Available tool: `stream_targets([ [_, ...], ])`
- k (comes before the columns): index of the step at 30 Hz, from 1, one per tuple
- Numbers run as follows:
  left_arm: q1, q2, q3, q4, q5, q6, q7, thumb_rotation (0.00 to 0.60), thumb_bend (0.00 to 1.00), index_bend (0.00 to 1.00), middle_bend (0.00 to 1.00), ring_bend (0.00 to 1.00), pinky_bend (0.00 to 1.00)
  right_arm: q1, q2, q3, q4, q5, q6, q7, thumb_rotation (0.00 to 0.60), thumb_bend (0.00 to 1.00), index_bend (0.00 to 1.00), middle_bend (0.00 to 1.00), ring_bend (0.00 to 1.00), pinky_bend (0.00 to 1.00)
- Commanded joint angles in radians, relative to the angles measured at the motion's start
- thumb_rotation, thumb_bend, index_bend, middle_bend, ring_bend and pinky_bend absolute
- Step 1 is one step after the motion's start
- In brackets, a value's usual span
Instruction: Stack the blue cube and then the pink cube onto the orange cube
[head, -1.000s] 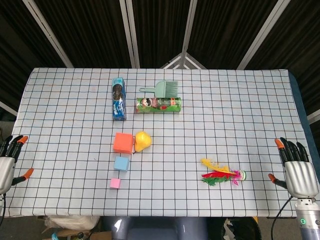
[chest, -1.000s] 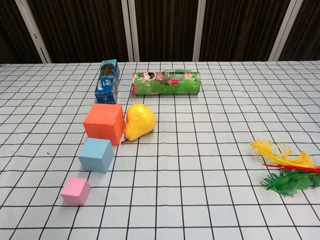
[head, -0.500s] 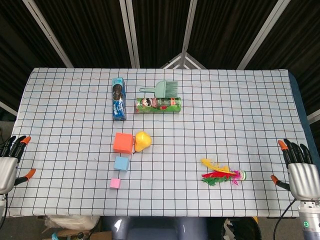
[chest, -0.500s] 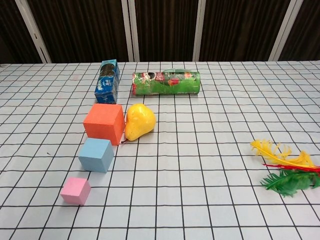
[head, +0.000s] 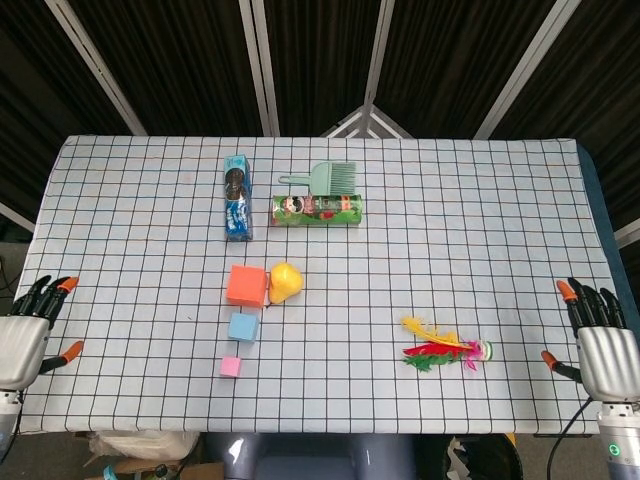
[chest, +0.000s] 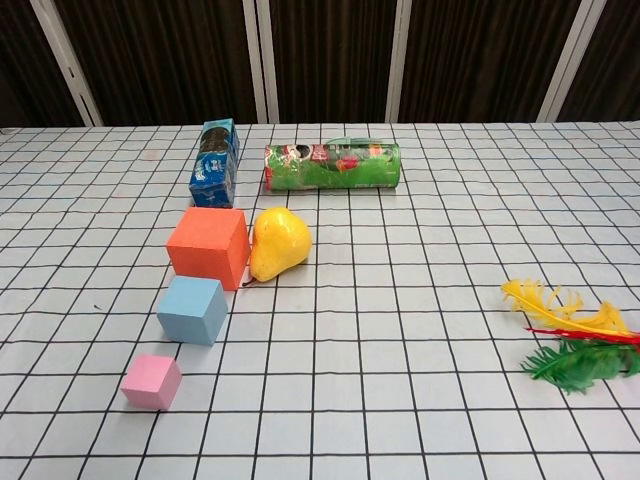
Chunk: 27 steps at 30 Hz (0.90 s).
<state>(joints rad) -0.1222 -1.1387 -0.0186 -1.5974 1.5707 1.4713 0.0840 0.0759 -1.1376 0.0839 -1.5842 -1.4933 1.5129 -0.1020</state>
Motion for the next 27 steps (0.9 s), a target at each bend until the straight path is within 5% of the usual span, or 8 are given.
stream_targets([
  [1, -0.032, 0.024, 0.024, -0.025, 0.089, -0.01, -0.079, 0.6, 0.24, 0.11, 0.39, 0.33, 0.53, 0.001, -0.001, 0.001, 0.001, 0.007, -0.006, -0.005, 0.6, 0.17, 0.04, 0.09, 0.11, 0.08],
  [10, -0.094, 0.067, 0.006, -0.225, 0.133, -0.066, 0.042, 0.6, 0.19, 0.27, 0.72, 0.64, 0.8, 0.016, -0.009, -0.002, -0.001, 0.009, -0.035, -0.027, 0.6, 0.17, 0.04, 0.09, 0.11, 0.08],
  [17, -0.152, 0.055, -0.028, -0.362, 0.002, -0.2, 0.244, 0.6, 0.19, 0.34, 0.74, 0.66, 0.82, 0.011, -0.006, -0.001, -0.003, 0.005, -0.022, -0.02, 0.6, 0.17, 0.04, 0.09, 0.11, 0.08],
  [27, -0.245, -0.133, -0.107, -0.294, -0.275, -0.301, 0.505, 0.6, 0.19, 0.34, 0.74, 0.66, 0.82, 0.013, -0.003, -0.002, -0.001, 0.003, -0.025, -0.008, 0.6, 0.17, 0.04, 0.09, 0.11, 0.08],
])
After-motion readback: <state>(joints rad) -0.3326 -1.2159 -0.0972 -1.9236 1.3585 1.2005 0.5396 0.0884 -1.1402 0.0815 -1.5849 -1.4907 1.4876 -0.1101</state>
